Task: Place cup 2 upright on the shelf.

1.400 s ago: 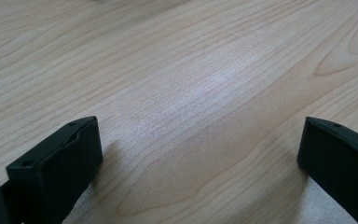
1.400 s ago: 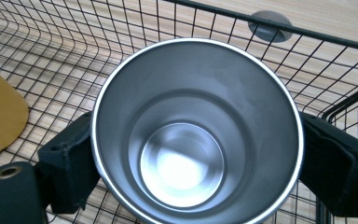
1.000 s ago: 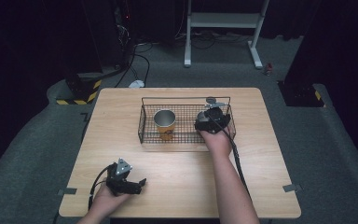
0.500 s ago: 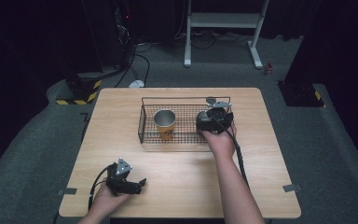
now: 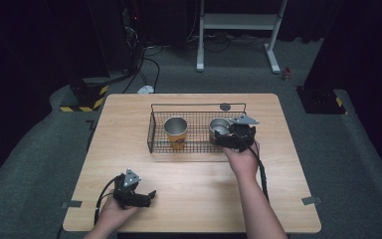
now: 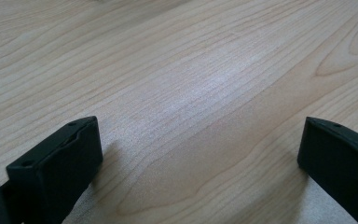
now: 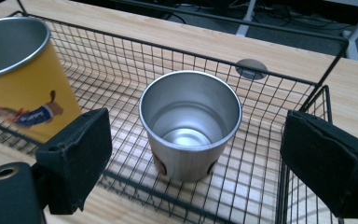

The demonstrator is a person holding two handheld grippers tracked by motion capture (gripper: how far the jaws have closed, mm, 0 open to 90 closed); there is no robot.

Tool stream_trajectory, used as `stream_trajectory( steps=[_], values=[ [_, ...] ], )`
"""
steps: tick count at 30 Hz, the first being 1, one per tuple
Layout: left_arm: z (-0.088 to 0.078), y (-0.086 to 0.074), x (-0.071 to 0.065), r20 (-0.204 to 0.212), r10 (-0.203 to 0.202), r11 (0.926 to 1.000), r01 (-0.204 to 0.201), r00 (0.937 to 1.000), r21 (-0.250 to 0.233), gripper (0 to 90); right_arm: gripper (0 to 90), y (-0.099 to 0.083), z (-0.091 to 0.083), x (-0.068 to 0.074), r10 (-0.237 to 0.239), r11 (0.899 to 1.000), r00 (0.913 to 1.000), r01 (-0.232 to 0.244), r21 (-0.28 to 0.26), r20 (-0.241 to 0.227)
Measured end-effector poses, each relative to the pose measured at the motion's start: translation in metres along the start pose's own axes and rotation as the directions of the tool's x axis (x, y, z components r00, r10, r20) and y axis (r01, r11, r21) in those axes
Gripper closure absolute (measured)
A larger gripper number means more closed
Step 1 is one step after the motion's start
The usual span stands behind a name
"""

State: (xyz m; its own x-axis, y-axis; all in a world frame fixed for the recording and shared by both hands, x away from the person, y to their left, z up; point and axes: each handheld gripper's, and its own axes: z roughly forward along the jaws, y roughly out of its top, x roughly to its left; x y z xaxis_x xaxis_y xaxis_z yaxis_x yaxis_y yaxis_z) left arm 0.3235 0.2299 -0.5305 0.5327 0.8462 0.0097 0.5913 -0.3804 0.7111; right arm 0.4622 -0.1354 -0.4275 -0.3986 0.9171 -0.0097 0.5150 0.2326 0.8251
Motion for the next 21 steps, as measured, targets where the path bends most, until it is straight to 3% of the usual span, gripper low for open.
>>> stream_trajectory(
  steps=[13,16,21],
  values=[
    [0.0,0.0,0.0,0.001,-0.001,1.0,0.001,1.0,0.001,0.2,13.2,-0.034,-0.03,0.0,-0.012,0.999,0.9999,0.012,-0.033,-0.012],
    [0.0,0.0,0.0,0.001,-0.004,1.0,0.004,1.0,-0.003,0.2,13.2,-0.046,-0.038,-0.001,0.003,0.999,0.9998,-0.002,-0.049,0.018],
    [0.0,0.0,0.0,0.001,-0.004,1.0,0.004,1.0,-0.001,0.2,13.2,-0.073,-0.045,-0.004,0.007,1.0,0.9991,-0.006,-0.024,0.042]
  ],
)
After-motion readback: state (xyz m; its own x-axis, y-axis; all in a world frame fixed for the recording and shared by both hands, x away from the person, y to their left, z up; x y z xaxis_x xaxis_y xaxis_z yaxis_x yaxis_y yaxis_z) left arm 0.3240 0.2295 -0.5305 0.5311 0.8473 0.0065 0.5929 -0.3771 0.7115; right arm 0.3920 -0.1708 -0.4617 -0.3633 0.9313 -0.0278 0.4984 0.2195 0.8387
